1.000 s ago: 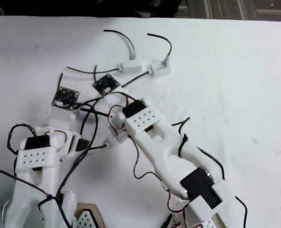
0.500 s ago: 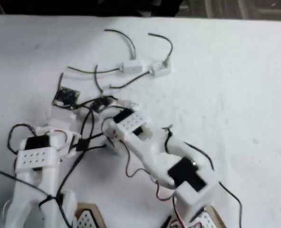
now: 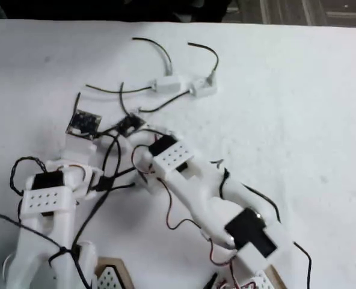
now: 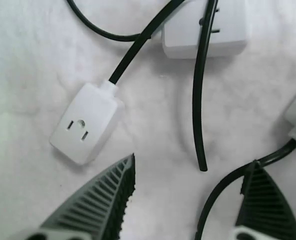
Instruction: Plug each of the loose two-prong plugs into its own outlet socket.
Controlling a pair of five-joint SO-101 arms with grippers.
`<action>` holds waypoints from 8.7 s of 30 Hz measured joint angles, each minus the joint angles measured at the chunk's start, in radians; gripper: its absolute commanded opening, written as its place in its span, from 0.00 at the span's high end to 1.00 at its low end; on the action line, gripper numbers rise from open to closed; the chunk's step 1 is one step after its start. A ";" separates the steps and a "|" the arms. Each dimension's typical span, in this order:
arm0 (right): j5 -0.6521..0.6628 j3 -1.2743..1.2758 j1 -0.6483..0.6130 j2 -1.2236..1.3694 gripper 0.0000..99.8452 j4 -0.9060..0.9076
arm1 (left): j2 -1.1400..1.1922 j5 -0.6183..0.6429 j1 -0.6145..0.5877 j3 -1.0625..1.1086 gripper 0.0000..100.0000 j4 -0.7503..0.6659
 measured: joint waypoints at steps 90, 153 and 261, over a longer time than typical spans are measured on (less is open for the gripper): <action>-0.086 -0.103 0.189 0.035 0.98 -0.078 | 0.000 0.103 -0.147 -0.032 0.66 0.000; 0.075 0.133 0.319 -0.454 0.97 0.161 | 0.072 -0.471 -0.347 -0.376 0.66 0.192; 0.074 0.370 0.713 -0.681 0.97 -0.127 | 0.442 -0.203 0.258 -0.290 0.78 0.133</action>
